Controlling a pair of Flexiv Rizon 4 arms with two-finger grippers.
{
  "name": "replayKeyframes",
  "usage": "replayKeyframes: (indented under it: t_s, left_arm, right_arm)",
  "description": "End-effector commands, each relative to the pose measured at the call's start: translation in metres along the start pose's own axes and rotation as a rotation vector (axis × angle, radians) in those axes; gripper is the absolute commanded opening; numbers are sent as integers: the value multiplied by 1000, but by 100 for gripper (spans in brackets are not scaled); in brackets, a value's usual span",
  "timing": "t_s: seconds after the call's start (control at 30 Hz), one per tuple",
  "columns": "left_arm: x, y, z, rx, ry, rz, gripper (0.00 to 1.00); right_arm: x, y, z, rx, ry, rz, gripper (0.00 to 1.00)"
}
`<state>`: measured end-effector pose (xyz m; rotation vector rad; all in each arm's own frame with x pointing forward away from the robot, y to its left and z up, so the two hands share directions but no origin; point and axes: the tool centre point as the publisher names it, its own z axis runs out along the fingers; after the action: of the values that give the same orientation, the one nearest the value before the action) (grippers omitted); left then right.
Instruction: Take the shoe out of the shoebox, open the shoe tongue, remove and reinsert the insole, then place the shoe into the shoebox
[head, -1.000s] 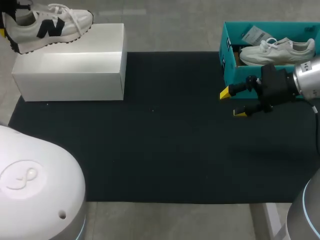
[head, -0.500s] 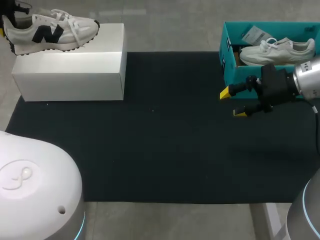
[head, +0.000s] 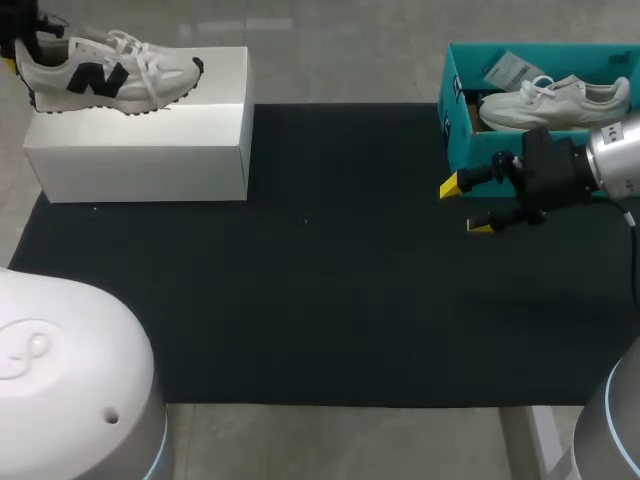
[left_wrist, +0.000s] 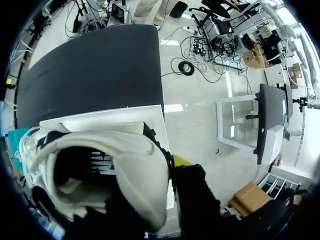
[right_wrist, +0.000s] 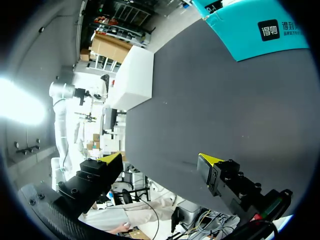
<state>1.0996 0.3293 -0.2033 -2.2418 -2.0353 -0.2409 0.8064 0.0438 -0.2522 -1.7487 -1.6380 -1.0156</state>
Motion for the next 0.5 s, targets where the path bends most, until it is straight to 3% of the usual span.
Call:
replayKeyframes:
  t_s: [0.03,0.27,0.5]
  left_arm:
    - [6,15,18,5,-5,14,0]
    - [-6,26,45,-23,-24,52,0]
    - [-22,22,82,-30,-13,58,0]
  right_arm:
    - [1,-1,1,-1,-3,2,100]
    - [1,-1,1,-1,-3,2,100]
    - [1,-1,1,-1,-3,2,100]
